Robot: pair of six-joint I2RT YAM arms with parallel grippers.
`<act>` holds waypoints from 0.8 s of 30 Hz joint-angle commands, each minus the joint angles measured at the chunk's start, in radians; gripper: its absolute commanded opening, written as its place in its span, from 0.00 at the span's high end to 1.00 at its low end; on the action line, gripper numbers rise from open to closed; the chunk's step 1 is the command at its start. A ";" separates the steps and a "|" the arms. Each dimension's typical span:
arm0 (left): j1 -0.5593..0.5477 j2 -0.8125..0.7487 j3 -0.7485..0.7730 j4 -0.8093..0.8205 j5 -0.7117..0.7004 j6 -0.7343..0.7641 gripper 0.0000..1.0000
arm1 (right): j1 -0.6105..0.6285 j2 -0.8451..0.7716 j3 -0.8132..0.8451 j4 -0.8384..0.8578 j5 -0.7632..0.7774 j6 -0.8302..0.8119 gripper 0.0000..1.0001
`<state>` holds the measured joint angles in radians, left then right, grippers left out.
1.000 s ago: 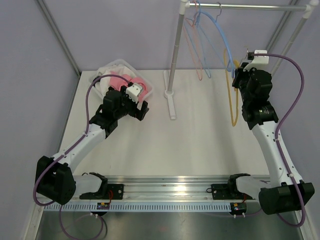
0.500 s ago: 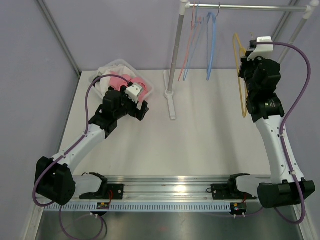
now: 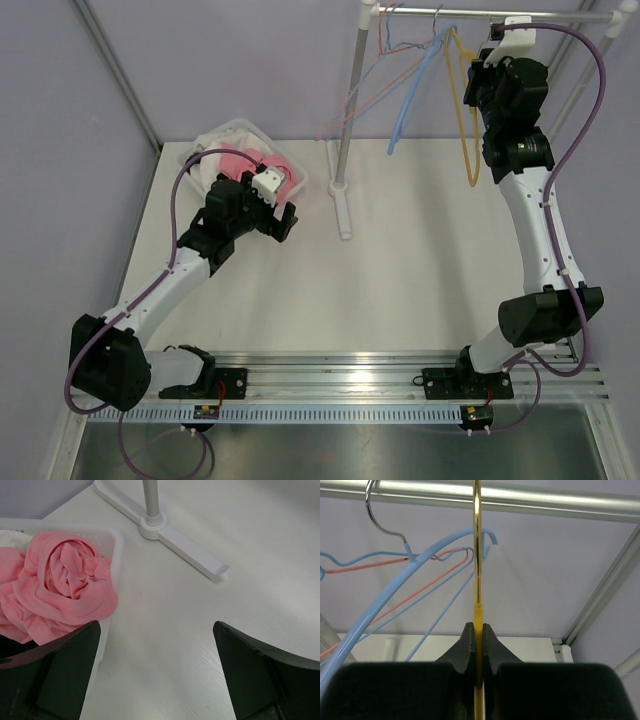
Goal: Remove the t-shirt from the hanger
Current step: Hang the hanger back to the clothesline with the right arm
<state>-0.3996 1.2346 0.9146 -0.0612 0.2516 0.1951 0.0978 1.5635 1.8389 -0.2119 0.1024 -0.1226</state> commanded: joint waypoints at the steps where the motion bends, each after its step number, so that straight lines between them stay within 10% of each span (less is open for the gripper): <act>1: -0.004 -0.037 0.027 0.027 0.018 0.017 0.01 | -0.006 0.018 0.095 0.040 -0.021 0.061 1.00; 24: -0.004 0.002 0.040 0.027 0.020 0.024 0.01 | -0.006 0.179 0.311 -0.073 -0.185 0.146 1.00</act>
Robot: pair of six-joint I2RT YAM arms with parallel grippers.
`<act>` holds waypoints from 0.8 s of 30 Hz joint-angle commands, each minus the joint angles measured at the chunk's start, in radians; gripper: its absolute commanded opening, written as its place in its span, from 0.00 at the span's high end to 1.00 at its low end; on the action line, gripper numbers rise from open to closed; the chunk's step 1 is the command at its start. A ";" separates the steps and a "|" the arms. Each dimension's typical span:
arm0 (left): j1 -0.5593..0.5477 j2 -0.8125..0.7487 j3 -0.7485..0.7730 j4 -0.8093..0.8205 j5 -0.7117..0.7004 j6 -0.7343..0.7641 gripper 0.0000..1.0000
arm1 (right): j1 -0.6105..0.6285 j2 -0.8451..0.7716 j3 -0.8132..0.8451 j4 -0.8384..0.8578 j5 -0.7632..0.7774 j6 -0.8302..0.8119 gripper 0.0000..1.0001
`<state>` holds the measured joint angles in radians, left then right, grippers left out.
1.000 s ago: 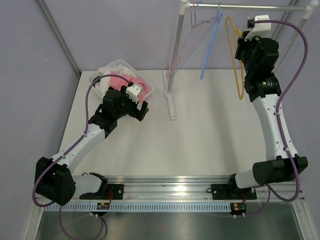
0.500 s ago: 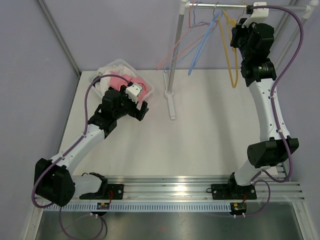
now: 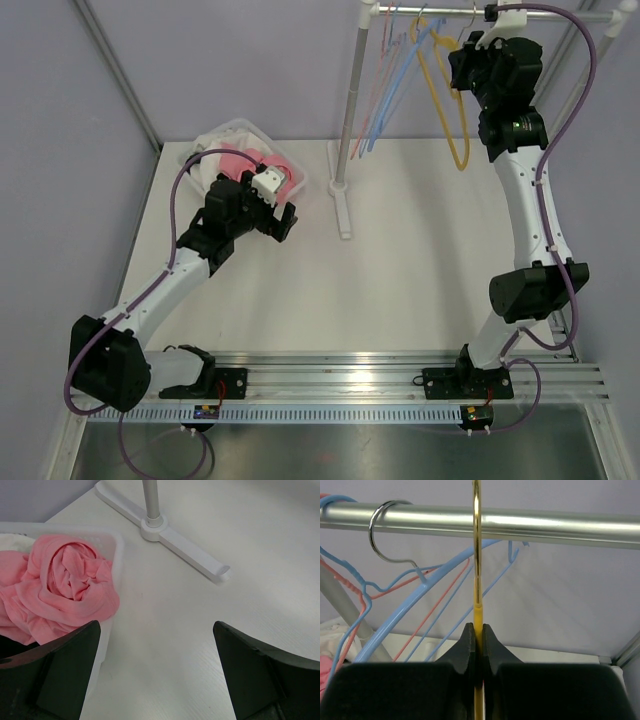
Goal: Remove the t-shirt from the hanger
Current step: Hang the hanger back to the clothesline with the right arm
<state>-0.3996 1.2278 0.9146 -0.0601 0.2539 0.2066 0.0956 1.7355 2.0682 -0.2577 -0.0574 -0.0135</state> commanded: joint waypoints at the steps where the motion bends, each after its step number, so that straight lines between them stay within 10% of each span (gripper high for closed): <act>1: -0.004 0.010 0.041 0.026 0.018 0.010 0.01 | -0.004 0.012 0.092 -0.046 -0.021 0.037 1.00; 24: -0.005 0.018 0.047 0.017 0.022 0.011 0.01 | -0.004 -0.178 -0.065 -0.179 0.045 0.041 1.00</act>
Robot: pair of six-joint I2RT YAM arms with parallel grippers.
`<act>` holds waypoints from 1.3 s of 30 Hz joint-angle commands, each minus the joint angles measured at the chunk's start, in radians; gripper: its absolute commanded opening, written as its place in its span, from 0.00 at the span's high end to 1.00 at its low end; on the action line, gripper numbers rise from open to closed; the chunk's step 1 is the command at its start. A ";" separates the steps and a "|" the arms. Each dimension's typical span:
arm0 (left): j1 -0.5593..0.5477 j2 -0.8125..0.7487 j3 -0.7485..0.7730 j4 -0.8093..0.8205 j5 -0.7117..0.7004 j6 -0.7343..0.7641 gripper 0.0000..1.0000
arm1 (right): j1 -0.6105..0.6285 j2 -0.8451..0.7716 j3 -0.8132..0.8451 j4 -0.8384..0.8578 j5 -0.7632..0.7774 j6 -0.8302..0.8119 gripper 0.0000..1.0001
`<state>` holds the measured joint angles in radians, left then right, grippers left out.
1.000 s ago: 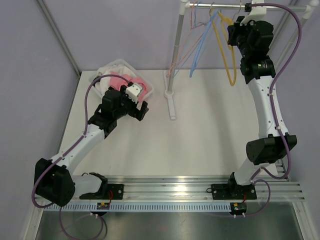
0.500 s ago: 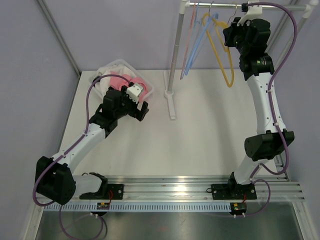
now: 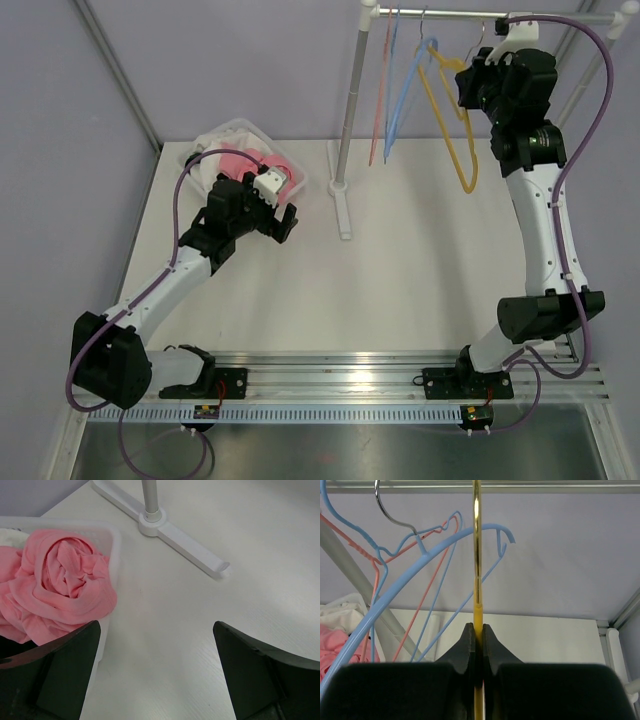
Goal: Remove the t-shirt from the hanger
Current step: Hang the hanger back to the clothesline with the right arm
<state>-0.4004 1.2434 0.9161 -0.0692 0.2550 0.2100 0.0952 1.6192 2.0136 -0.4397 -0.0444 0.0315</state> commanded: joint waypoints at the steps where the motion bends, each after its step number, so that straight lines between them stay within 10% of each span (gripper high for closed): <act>1: -0.005 0.002 0.044 0.028 0.021 0.008 0.01 | -0.003 -0.071 -0.016 0.001 0.037 -0.005 1.00; 22: -0.005 0.007 0.047 0.026 0.018 0.008 0.01 | -0.003 -0.185 -0.142 0.116 0.149 -0.025 1.00; 39: -0.006 0.030 0.052 0.025 0.023 0.009 0.01 | -0.003 0.212 0.318 0.084 0.078 -0.068 1.00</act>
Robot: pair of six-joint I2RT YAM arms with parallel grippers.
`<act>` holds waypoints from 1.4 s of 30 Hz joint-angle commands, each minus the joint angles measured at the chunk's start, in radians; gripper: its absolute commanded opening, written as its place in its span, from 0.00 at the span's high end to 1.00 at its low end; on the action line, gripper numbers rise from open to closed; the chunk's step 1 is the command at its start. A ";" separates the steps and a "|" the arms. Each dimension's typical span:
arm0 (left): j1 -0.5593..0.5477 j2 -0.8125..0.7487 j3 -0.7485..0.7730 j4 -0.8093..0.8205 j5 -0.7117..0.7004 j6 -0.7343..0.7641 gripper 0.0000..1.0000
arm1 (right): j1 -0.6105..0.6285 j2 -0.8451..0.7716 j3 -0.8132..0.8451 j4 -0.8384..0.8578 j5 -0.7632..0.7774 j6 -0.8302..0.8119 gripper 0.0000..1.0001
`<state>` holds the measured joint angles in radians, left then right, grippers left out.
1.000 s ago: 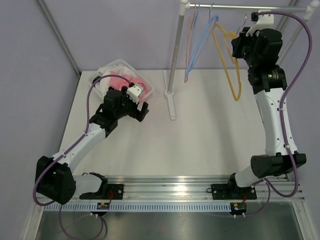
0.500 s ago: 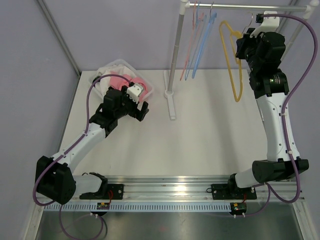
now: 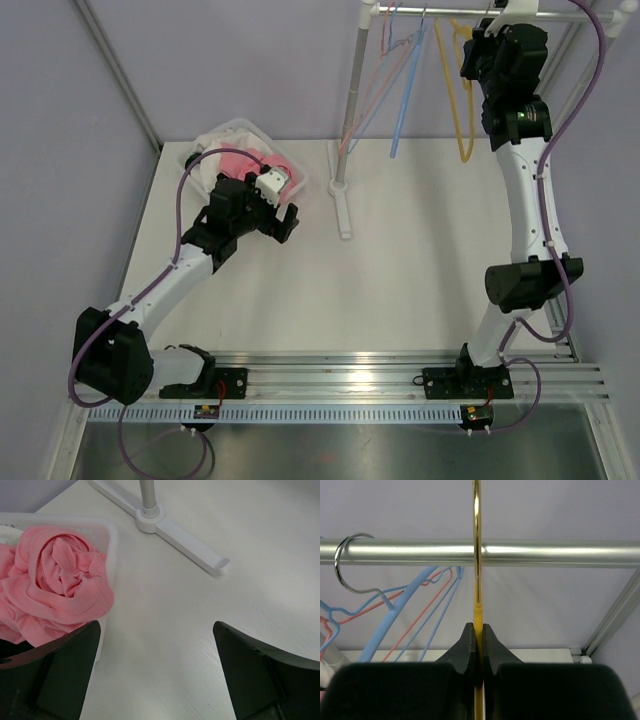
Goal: Remove the t-shirt from the hanger
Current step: Hang the hanger back to the clothesline with the right arm
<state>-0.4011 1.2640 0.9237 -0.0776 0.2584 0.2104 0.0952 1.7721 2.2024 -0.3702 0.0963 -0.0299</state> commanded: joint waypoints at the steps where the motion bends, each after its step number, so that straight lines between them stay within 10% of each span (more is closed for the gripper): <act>1: -0.005 0.009 0.046 0.035 0.019 0.012 0.01 | -0.003 0.088 0.179 -0.043 -0.075 -0.002 1.00; 6: -0.005 0.026 0.050 0.030 0.019 0.012 0.01 | -0.003 0.254 0.500 -0.190 -0.174 0.024 1.00; 42: -0.013 0.051 0.069 0.010 0.024 0.012 0.01 | -0.017 0.256 0.363 -0.251 -0.242 0.065 0.92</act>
<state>-0.4084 1.3251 0.9474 -0.0826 0.2649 0.2131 0.0860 2.0750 2.5916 -0.6083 -0.1215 0.0246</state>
